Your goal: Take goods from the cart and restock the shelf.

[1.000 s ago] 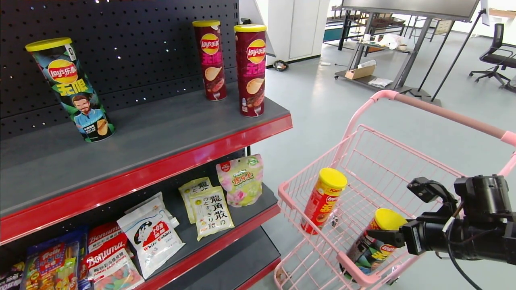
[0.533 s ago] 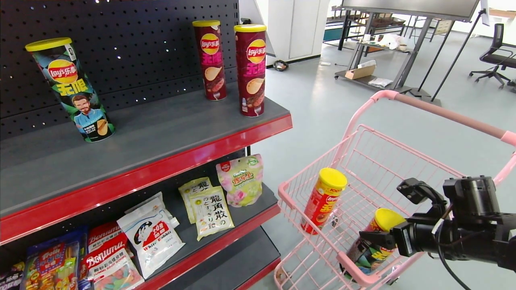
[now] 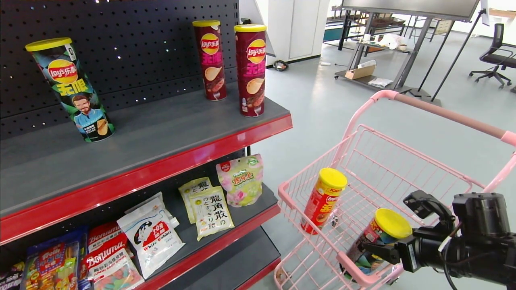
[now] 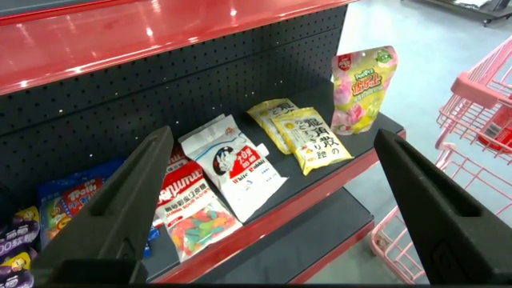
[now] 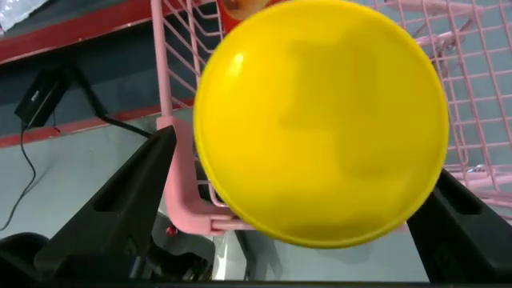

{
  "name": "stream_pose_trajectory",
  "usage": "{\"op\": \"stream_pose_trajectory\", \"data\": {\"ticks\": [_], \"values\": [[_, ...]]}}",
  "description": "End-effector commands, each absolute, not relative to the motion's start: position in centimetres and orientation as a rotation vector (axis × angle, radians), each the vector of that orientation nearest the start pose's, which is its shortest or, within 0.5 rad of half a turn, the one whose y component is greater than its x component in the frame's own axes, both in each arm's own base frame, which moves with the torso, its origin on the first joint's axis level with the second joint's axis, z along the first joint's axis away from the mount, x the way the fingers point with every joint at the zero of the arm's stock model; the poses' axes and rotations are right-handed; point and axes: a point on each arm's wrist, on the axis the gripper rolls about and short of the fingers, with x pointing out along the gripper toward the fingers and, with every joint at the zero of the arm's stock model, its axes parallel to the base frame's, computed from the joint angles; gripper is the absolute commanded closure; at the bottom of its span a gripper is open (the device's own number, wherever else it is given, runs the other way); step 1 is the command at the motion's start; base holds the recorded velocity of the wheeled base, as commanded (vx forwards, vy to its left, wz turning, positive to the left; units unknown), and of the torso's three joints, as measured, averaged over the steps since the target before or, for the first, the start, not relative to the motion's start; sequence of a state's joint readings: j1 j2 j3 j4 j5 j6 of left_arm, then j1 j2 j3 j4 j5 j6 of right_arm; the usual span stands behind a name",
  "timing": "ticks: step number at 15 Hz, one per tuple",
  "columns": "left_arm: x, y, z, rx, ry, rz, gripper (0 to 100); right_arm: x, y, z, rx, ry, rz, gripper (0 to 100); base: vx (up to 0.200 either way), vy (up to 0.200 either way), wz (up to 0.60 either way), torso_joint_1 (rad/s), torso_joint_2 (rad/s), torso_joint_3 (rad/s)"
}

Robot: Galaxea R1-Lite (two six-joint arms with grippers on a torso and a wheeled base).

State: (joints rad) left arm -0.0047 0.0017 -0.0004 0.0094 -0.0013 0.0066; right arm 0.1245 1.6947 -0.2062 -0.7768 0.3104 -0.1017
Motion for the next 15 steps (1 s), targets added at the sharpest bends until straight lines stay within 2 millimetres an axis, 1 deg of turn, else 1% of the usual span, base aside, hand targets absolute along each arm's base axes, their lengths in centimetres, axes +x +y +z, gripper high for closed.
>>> {"op": "stream_pose_trajectory", "data": {"ticks": [1, 7, 10, 13, 15], "values": [[-2.3, 0.0, 7.5, 0.006, 0.011, -0.006, 0, 19.6, 3.3, 6.0, -0.03, 0.707, 0.453, 0, 0.0, 0.0, 0.0, 0.0, 0.0, 0.0], [-2.3, 0.0, 7.5, 0.006, 0.011, -0.006, 0, 19.7, 3.2, 5.4, -0.032, 0.67, 0.389, 0, 0.0, 0.0, 0.0, 0.0, 0.0, 0.0], [-2.3, 0.0, 7.5, 0.006, 0.011, -0.006, 0, 19.4, 3.2, 5.2, -0.029, 0.688, 0.388, 0, 0.0, 0.0, 0.0, 0.0, 0.0, 0.0], [-2.3, 0.0, 7.5, 0.006, 0.011, -0.006, 0, 20.1, 3.4, 4.7, -0.031, 0.679, 0.394, 0, 0.0, 0.0, 0.0, 0.0, 0.0, 0.0], [-2.3, 0.0, 7.5, 0.006, 0.011, -0.006, 0, 20.8, 3.9, 4.0, -0.043, 0.666, 0.377, 0, 0.0, 0.0, 0.0, 0.0, 0.0, 0.0]]}}
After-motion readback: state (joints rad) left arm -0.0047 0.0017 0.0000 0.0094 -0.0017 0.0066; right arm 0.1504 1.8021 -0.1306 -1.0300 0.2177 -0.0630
